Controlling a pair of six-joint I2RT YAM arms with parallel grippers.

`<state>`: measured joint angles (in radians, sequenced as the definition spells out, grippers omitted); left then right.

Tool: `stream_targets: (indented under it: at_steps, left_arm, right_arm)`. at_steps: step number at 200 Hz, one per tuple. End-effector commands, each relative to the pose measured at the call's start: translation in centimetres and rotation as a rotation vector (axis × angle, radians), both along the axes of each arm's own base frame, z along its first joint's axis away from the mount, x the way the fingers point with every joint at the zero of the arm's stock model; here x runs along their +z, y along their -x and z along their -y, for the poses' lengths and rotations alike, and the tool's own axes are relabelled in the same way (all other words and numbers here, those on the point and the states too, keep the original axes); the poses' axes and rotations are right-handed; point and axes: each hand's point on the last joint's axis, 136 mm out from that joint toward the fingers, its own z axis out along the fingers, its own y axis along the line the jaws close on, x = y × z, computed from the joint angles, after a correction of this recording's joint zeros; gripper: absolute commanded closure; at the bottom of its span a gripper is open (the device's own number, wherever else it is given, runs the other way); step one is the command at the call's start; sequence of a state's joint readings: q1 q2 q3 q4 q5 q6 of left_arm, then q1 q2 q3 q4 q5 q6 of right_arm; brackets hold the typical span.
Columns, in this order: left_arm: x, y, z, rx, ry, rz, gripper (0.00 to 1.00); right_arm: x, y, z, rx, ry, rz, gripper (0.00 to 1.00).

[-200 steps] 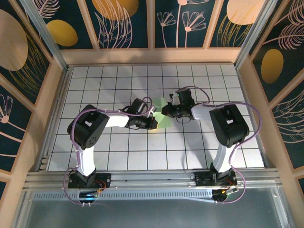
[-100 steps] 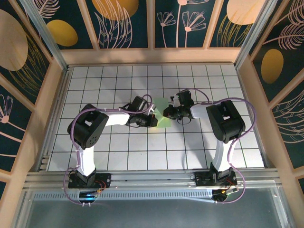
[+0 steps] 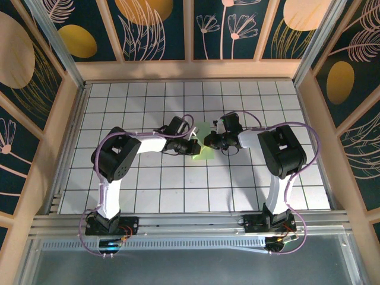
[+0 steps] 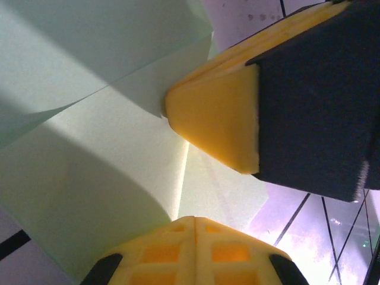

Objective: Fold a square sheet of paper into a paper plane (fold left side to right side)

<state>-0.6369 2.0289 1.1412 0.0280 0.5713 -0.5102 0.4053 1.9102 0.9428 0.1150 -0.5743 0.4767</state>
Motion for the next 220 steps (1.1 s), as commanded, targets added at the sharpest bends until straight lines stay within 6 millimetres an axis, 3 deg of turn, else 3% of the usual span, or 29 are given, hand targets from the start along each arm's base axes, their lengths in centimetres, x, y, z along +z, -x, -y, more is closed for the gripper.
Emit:
stream_targets:
  at_steps: [1, 87, 220]
  left_arm:
    - [0.1, -0.2, 0.5, -0.023, 0.015, -0.011, 1.0]
    - [-1.9, 0.3, -0.6, -0.03, -0.06, -0.014, 1.0]
    - [-3.2, 4.3, -3.8, -0.178, -0.165, 0.038, 1.0]
  right_arm:
    - [-3.3, 1.8, 1.5, -0.007, 0.077, -0.099, 1.0]
    - [-3.5, 1.7, 1.7, -0.012, 0.1, -0.101, 1.0]
    - [-3.9, 1.6, 2.7, -0.029, 0.12, -0.115, 1.0]
